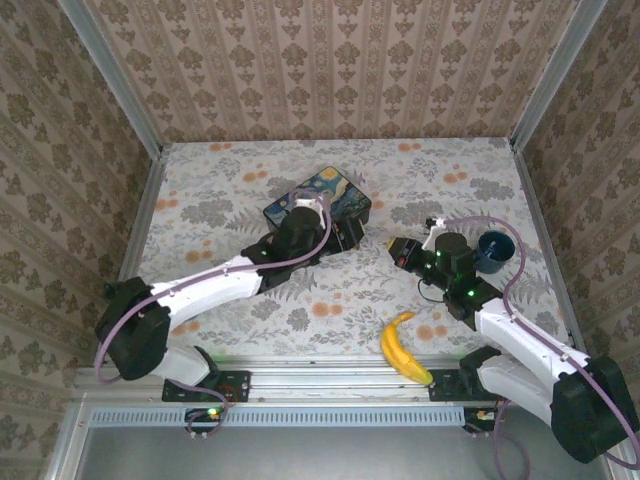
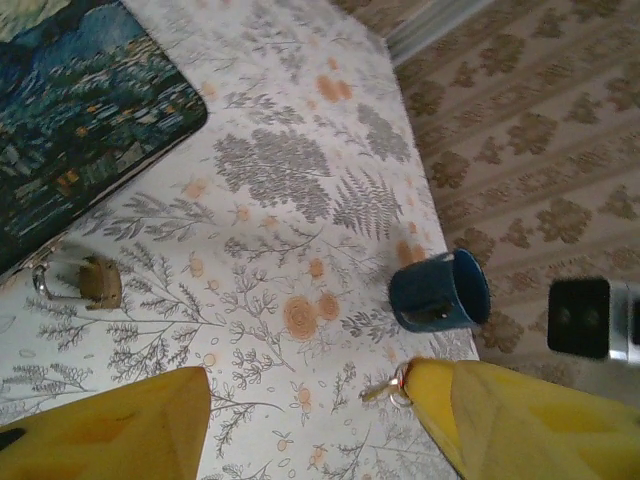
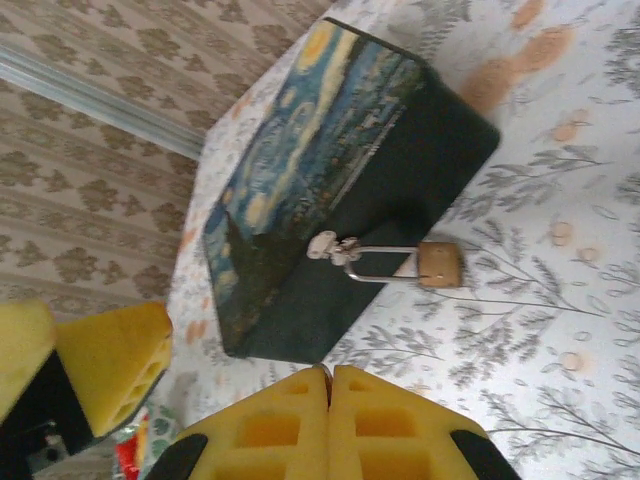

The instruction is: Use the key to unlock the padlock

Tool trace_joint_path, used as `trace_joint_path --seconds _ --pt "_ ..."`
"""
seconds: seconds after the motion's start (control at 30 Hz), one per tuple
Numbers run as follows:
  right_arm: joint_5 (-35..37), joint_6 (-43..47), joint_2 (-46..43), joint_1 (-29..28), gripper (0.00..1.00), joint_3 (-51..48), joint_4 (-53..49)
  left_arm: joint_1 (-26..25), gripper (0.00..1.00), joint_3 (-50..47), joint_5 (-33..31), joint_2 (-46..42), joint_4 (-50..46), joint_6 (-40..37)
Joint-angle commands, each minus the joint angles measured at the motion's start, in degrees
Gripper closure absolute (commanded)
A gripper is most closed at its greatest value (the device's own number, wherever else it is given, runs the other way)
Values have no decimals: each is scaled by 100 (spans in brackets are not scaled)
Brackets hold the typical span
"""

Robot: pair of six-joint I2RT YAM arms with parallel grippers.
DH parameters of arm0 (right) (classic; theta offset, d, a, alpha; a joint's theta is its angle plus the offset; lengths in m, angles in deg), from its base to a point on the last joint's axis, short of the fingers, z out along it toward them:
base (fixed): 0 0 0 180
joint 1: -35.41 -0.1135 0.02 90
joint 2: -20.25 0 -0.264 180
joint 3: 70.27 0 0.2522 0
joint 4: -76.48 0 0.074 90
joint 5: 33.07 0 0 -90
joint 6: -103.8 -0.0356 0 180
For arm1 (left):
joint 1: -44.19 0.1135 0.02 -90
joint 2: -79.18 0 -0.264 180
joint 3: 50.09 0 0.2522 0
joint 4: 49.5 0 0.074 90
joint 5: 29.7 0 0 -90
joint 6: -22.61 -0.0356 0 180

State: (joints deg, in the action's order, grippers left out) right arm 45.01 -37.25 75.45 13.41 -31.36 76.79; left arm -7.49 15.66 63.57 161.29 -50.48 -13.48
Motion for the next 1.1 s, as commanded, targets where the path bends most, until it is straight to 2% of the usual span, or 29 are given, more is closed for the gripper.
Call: trace_joint_path --seconds 0.0,0.2,0.3,0.43,0.57,0.73,0.8,0.9,1.03,1.07 --pt "-462 -429 -46 38 100 166 449 39 39 -341 568 -41 918 -909" --pt "-874 -1023 111 38 100 151 1168 56 43 -284 1400 123 1372 -1195" --pt "-976 -1241 140 38 100 127 1380 63 45 -353 1682 248 1833 -1102" --pt "-1057 -1364 149 38 100 105 1501 122 57 -387 1957 473 2406 -799" --pt "-1119 -1403 158 38 100 124 1527 181 61 -452 2093 685 2909 -479" --pt "-1129 -1452 151 38 100 97 1559 272 78 -527 2265 890 3514 -87" --pt "-1122 -1469 158 38 100 87 1586 311 81 -581 2313 960 3737 49" --pt "-1102 -1496 158 38 100 61 1624 349 86 -650 2361 1039 3961 206" --pt "-1114 -1532 184 42 100 52 1719 362 100 -690 2402 1105 4087 300" --pt "-1143 -1516 192 45 100 73 1699 374 100 -690 2439 1114 4108 297"
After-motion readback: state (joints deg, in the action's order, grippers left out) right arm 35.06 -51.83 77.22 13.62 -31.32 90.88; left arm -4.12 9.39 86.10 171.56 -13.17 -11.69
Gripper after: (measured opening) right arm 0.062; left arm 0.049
